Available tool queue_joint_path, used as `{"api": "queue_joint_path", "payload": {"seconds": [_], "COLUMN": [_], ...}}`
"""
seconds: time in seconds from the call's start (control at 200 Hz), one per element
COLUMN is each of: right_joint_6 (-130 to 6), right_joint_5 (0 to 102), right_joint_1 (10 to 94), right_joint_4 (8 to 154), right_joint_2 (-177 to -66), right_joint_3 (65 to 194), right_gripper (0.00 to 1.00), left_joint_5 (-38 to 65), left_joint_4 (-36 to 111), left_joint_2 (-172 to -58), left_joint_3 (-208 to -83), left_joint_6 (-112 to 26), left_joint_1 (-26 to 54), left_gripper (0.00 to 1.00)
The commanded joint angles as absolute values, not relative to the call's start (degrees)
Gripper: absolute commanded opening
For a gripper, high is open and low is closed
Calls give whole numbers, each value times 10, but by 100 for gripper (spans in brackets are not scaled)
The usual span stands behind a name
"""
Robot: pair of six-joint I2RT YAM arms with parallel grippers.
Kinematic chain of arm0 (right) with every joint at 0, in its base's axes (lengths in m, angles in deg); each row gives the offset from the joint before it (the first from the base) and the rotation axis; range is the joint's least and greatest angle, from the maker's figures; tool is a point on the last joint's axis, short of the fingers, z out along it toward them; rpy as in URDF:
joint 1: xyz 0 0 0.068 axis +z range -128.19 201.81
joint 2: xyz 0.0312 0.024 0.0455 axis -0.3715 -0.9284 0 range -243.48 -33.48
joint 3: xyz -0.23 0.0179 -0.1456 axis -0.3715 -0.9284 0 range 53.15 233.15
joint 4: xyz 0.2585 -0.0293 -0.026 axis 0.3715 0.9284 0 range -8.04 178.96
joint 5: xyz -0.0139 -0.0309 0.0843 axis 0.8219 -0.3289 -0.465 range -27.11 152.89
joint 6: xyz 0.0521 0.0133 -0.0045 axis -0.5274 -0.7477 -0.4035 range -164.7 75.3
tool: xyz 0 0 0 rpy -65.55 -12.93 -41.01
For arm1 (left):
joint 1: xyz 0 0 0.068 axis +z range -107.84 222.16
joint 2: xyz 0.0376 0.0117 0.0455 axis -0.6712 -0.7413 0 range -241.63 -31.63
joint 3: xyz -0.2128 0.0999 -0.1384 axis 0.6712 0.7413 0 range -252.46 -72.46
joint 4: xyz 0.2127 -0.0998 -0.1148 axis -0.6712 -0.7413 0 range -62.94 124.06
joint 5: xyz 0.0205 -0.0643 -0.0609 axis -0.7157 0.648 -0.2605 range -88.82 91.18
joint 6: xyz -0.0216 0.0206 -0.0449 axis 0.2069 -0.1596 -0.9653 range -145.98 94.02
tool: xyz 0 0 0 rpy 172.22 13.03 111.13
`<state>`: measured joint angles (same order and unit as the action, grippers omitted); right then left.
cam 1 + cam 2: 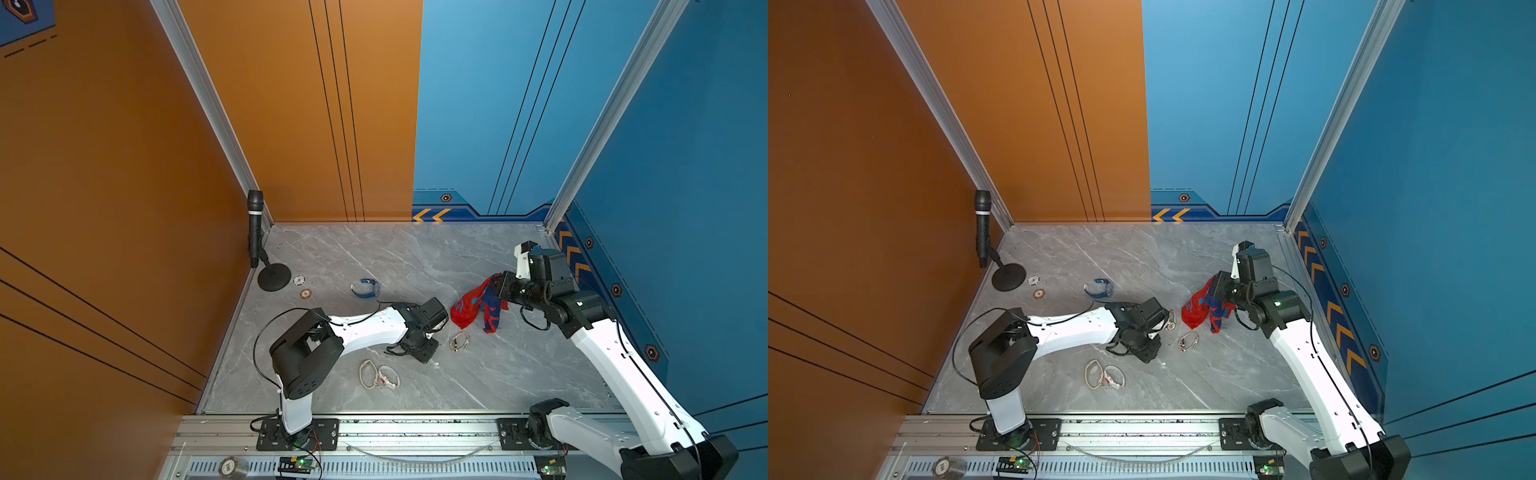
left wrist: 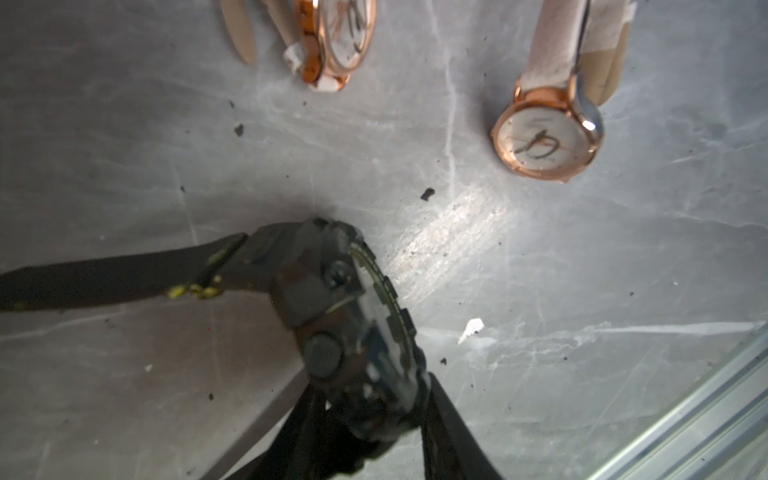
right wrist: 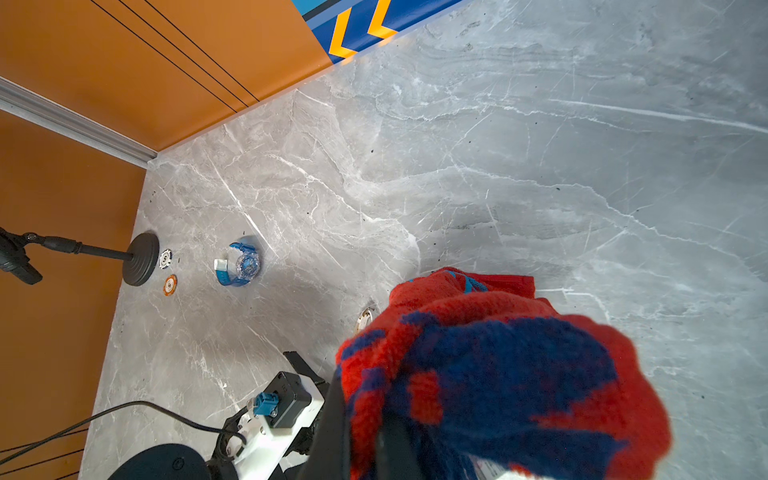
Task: Wipe the watch dial
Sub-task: Pick up the watch at the center of the board.
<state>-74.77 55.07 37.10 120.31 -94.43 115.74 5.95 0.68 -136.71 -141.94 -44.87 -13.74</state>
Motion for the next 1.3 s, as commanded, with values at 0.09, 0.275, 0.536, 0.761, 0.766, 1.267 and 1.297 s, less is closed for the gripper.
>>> {"api": "queue_joint_path", "payload": {"seconds": [0.09, 0.275, 0.536, 0.761, 0.766, 1.267, 1.297], "right_joint_6": [-761, -763, -760, -761, -761, -709, -709], "right_joint_5": [536, 534, 534, 536, 536, 472, 460], "right_joint_1": [368, 368, 368, 376, 376, 423, 426], "right_joint_4": [1181, 1176, 1173, 1163, 1163, 1142, 1136], "right_joint_2": [-932, -932, -933, -942, -942, -1027, -1034], "right_joint_3": [1148, 1143, 1148, 1175, 1176, 1320, 1321], "right_gripper": [0, 0, 0, 0, 0, 0, 0], "left_joint_5": [72, 71, 66, 61, 60, 313, 333], "left_joint_4": [-7, -6, 0, 9, 10, 304, 323], "left_joint_2": [-1380, -1389, -1376, -1312, -1311, -1115, -1106], "left_joint_3": [-1416, -1421, -1422, -1427, -1427, -1282, -1270], "left_joint_6": [-443, -445, -451, -437, -436, -206, -175], "left_joint_1": [-135, -133, -127, -99, -98, 24, 26], "left_gripper": [27, 12, 1, 0, 0, 0, 0]}}
